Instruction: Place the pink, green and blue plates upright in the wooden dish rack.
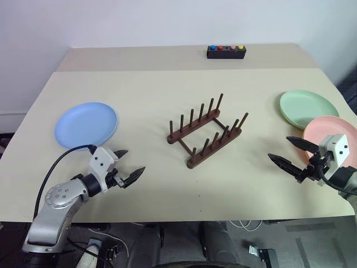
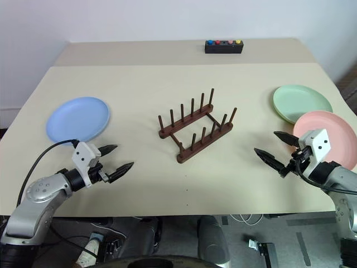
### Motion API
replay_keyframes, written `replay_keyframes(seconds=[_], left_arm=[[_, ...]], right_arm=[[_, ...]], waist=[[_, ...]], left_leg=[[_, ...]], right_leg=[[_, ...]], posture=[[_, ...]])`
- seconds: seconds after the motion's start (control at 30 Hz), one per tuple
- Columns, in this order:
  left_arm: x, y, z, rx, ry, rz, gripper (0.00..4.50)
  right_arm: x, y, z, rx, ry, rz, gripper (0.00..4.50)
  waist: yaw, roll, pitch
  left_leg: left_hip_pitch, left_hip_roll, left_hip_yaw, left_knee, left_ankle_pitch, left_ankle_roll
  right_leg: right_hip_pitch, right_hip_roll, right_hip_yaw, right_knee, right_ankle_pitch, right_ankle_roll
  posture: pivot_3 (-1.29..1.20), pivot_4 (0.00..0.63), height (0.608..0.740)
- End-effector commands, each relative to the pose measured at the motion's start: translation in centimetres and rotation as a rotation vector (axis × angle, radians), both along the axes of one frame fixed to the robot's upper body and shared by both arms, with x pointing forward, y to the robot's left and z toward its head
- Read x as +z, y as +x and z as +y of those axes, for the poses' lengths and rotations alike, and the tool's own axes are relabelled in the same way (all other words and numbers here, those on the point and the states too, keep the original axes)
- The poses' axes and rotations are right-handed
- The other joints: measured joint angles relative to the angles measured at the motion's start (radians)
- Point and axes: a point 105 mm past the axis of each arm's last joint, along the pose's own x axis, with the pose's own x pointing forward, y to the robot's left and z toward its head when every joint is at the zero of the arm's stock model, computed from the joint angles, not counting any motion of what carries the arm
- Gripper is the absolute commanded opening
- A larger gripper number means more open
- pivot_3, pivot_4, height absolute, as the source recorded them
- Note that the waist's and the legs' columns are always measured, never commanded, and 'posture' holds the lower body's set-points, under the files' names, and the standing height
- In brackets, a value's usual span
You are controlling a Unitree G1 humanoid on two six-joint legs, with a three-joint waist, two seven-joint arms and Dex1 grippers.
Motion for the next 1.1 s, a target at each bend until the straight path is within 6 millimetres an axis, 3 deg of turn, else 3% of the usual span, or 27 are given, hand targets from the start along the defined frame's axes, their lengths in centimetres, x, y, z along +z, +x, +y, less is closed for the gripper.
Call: replay_keyframes(seconds=[0.03,0.27,0.5,0.67,0.8,1.0,1.1], left_arm=[[1.4,-0.1,-0.1,0.005,0.000,-0.063,4.50],[1.4,-0.4,-0.4,-0.023,-0.001,-0.042,4.50],[1.0,-0.9,-2.1,-0.136,0.017,0.006,4.50],[-0.5,-0.9,-5.4,-0.305,0.015,0.074,4.50],[-1.2,-0.4,-9.5,-0.437,0.007,0.063,4.50],[-2.1,1.1,-13.0,-0.452,-0.026,0.060,4.50],[-3.0,1.9,-13.8,-0.437,0.003,0.067,4.50]], right_arm=[[1.1,0.2,0.0,0.016,-0.022,-0.028,4.45],[1.0,-0.3,0.9,0.022,-0.021,-0.029,4.45],[0.2,-0.9,1.6,0.012,0.000,-0.026,4.45],[-0.6,-0.9,3.8,0.022,0.046,-0.045,4.45],[-0.1,-1.9,5.0,0.035,0.053,-0.068,4.45],[-0.4,-3.5,5.7,0.024,0.055,-0.060,4.45],[-0.8,-3.8,5.9,0.009,0.056,-0.058,4.45]], waist=[[0.000,0.000,0.000],[0.003,0.000,0.000],[-0.001,0.000,0.000],[0.003,0.000,0.000],[0.006,0.001,0.000],[0.004,0.001,-0.001],[0.004,0.001,-0.001]], left_leg=[[0.000,0.000,0.000,0.000,0.000,0.000],[0.000,0.000,0.000,0.000,0.000,0.000],[0.000,0.000,0.000,0.001,0.000,0.000],[0.000,0.000,0.000,0.001,0.000,0.000],[0.000,0.000,0.000,0.001,0.000,0.000],[0.001,0.000,0.000,0.000,0.000,0.000],[0.002,0.000,0.000,0.001,0.000,0.000]], right_leg=[[0.000,0.000,0.000,0.000,0.000,0.000],[0.000,0.000,0.000,0.000,0.000,0.000],[0.000,0.000,0.000,0.000,0.000,0.000],[0.000,0.000,0.000,0.000,0.000,0.000],[0.000,0.000,0.000,0.000,0.000,0.000],[0.001,0.000,0.000,0.001,0.002,0.003],[0.003,0.000,0.000,0.000,0.001,0.003]], posture=[[0.00,0.150,0.740],[0.00,0.150,0.740],[0.00,0.150,0.740],[0.00,0.150,0.740],[0.00,0.150,0.740],[0.00,0.150,0.740],[0.00,0.150,0.740]])
